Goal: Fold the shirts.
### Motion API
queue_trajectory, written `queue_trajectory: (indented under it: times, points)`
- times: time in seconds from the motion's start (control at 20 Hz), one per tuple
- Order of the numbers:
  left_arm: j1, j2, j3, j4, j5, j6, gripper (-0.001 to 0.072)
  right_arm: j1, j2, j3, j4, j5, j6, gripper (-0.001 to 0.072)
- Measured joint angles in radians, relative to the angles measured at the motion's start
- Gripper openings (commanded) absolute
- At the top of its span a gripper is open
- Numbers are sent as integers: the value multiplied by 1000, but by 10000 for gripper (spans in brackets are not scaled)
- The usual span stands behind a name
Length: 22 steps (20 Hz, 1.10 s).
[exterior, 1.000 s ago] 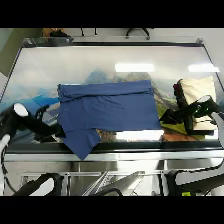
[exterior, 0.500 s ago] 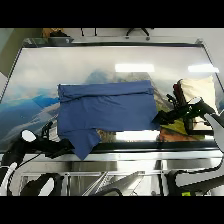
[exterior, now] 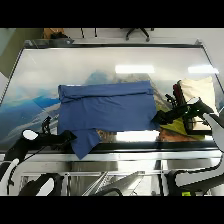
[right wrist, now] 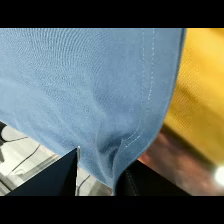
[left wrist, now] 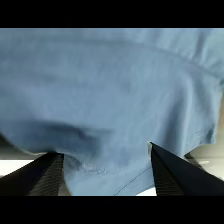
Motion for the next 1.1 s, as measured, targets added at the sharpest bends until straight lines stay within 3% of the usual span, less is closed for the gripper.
queue_trajectory:
  times: [0.1,0.15,0.2,0.3,0.35,0.4,0.5,0.75,1.1]
  points:
    - [0,-64,34,-17,-13,21,585,0,0,0,1,-2,0,336]
    - [0,-95,53,-19,-27,31,273,0,0,0,1,-2,0,336]
    - [0,-122,68,-6,-34,40,18,-1,0,0,1,-2,0,336]
    - [0,-165,103,1,-55,61,14,-1,0,0,3,2,3,318]
    - [0,-177,117,0,-69,67,14,-1,0,0,2,-2,3,143]
    - [0,-188,132,0,-90,72,14,-1,-1,0,-6,-7,3,61]
    - [0,-192,154,19,-122,79,13,-1,-2,-1,-5,0,3,18]
    - [0,-76,207,79,-235,63,12,-1,8,-2,-34,65,32,18]
    - [0,169,294,272,-457,-7,12,-1,124,-1,-255,162,213,18]
